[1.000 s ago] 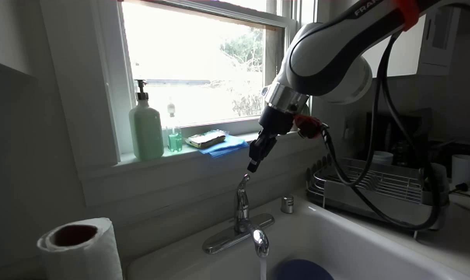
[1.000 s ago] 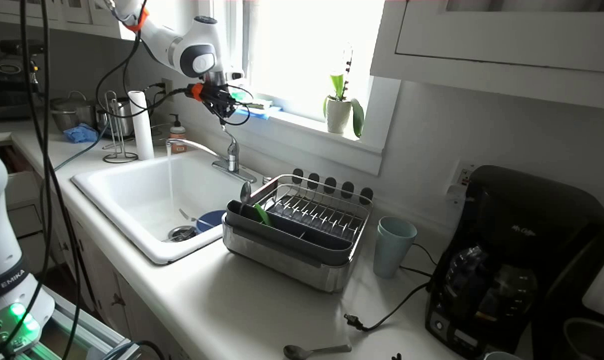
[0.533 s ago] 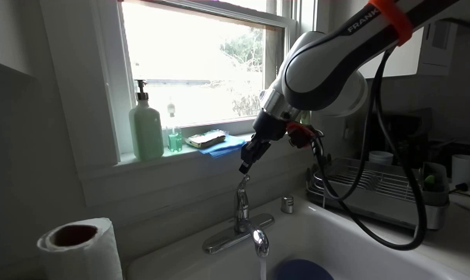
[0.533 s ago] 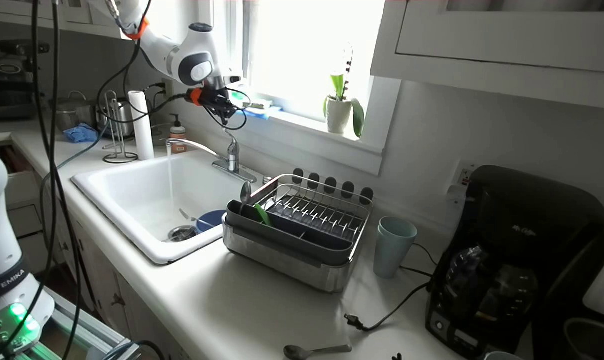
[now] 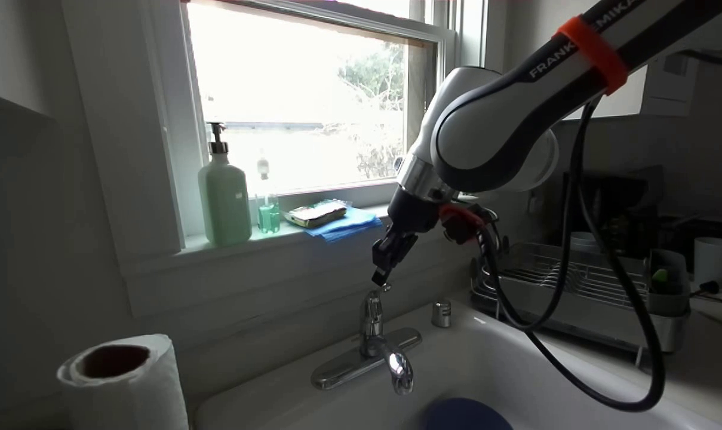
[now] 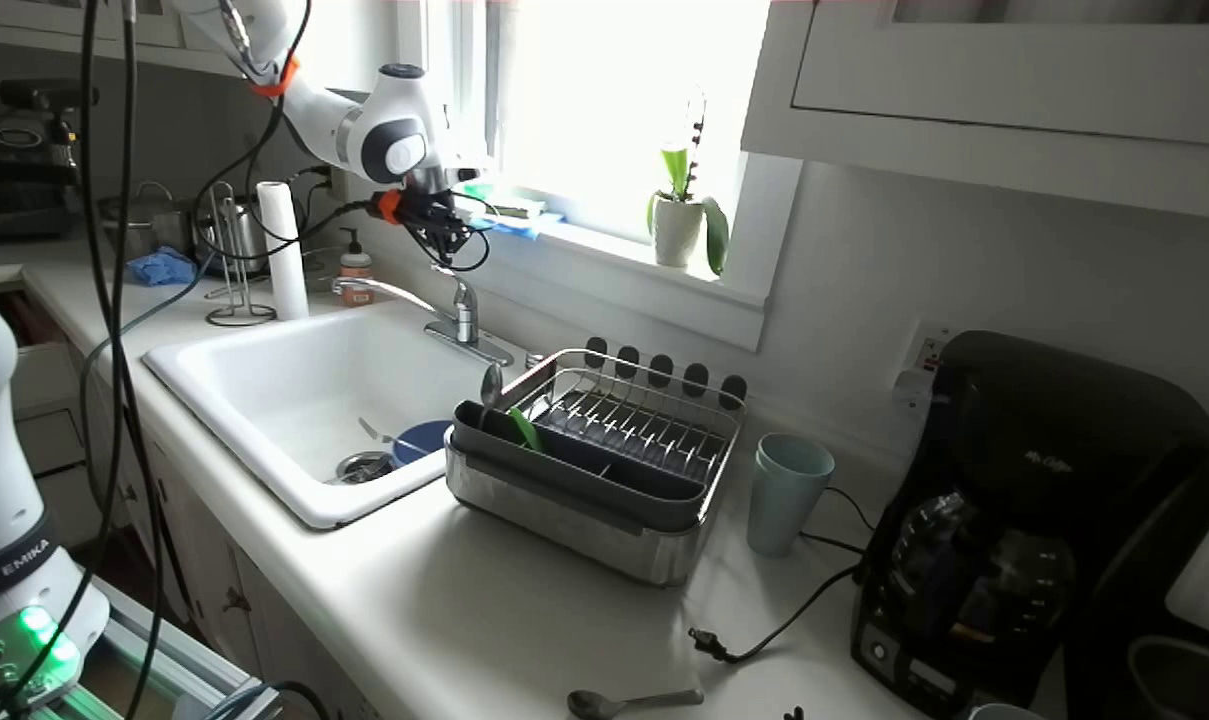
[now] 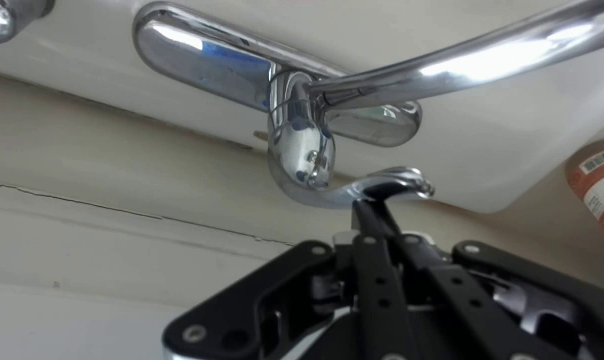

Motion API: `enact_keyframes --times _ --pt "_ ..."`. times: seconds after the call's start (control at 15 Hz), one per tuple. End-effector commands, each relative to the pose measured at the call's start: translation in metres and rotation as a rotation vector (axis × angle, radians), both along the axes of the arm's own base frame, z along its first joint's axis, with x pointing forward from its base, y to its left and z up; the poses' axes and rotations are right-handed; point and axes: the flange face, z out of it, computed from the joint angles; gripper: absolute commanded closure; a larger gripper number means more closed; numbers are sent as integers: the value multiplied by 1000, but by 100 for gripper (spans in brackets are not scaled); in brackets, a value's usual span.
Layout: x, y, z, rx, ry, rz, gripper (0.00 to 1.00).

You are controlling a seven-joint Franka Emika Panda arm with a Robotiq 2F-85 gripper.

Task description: Pick up the blue bowl from the dish rack and put it in the sink, pick up the silver fork from the dish rack and put it in the blue bowl, close the tap

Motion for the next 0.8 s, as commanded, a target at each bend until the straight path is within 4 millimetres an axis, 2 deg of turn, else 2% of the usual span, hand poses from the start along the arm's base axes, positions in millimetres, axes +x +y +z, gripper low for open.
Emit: enact_keyframes --times 0.0,0.2,0.27,0.33,0.73 --pt "-1 1 -10 -34 53 -6 100" --pt "0 1 -4 -32 50 4 100" --pt "-2 -1 3 -20 43 2 74" --pt "-3 -3 10 -18 40 -1 73" --pt "-26 -38 54 -103 80 18 32"
